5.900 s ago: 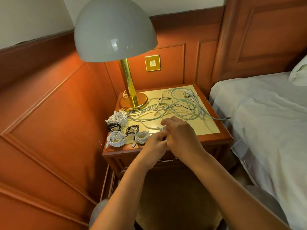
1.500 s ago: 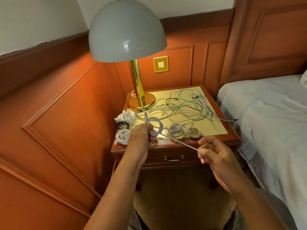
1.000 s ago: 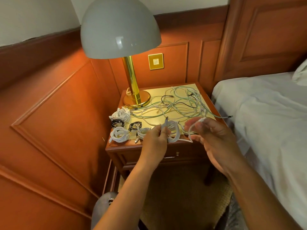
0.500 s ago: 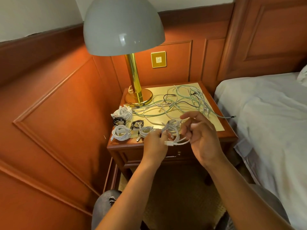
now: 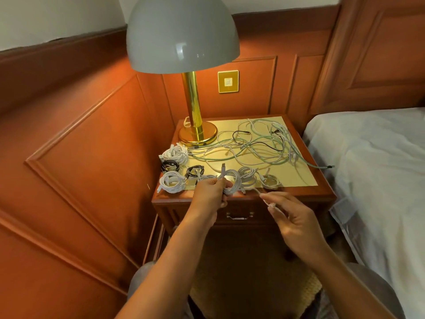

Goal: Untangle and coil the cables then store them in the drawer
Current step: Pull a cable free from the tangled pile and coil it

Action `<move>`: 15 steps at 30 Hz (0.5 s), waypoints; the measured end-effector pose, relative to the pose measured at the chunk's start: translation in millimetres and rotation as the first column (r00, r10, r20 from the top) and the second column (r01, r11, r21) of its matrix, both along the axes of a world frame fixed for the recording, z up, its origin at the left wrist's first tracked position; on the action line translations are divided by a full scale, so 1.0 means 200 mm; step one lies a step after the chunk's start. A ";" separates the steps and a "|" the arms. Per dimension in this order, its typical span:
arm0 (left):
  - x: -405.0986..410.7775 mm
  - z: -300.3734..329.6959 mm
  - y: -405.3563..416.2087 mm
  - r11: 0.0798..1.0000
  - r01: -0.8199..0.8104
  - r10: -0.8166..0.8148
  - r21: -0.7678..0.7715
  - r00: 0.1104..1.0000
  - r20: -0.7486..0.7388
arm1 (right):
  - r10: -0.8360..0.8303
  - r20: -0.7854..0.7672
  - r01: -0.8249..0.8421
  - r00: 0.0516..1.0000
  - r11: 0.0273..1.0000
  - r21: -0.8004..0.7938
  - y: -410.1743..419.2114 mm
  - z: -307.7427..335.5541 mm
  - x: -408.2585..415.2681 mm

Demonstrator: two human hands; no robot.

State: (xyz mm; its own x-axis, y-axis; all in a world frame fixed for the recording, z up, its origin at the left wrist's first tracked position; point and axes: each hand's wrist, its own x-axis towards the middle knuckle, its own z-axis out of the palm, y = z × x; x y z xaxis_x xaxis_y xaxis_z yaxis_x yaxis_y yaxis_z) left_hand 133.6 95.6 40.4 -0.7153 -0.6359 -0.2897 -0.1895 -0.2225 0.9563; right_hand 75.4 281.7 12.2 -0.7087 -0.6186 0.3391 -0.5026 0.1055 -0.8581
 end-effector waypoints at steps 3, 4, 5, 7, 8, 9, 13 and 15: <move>-0.01 -0.03 0.01 0.987 0.003 0.000 -0.161 1.000 0.016 | -0.049 0.046 0.052 0.998 0.995 -0.084 -0.03 0.07 -0.01; -0.01 -0.05 0.01 0.964 0.008 0.002 -0.264 0.999 0.037 | -0.059 0.022 0.060 0.998 0.995 -0.084 -0.04 0.09 -0.01; -0.02 -0.06 0.01 0.933 0.017 0.005 -0.359 0.998 0.059 | -0.060 -0.012 0.059 0.998 0.997 -0.054 -0.06 0.11 -0.02; -0.02 -0.08 0.02 0.888 0.038 0.001 -0.458 0.996 0.085 | -0.034 -0.014 0.034 0.999 0.998 0.048 -0.09 0.15 -0.04; -0.02 -0.08 0.03 0.889 0.038 0.000 -0.456 0.997 0.081 | -0.023 0.020 0.021 1.000 0.997 0.074 -0.10 0.17 -0.05; -0.02 -0.08 0.03 0.904 0.030 0.000 -0.427 0.998 0.069 | -0.015 0.068 0.010 0.998 0.997 0.078 -0.10 0.18 -0.06; -0.01 -0.04 0.01 0.967 -0.002 0.012 -0.255 0.999 0.038 | 0.055 0.034 -0.057 0.998 0.997 0.049 -0.09 0.20 -0.09; 0.00 -0.02 0.01 0.978 0.003 0.000 -0.206 1.000 0.015 | 0.020 -0.084 -0.013 0.996 0.996 0.085 -0.09 0.17 -0.10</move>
State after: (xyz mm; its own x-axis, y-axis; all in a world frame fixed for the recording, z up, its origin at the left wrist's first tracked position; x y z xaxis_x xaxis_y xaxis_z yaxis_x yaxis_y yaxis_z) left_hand 134.6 98.2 35.5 -0.7134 -0.6817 -0.1626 -0.2038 -0.0202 0.9788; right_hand 55.4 263.3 47.2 -0.6690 -0.6592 0.3434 -0.5755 0.1670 -0.8006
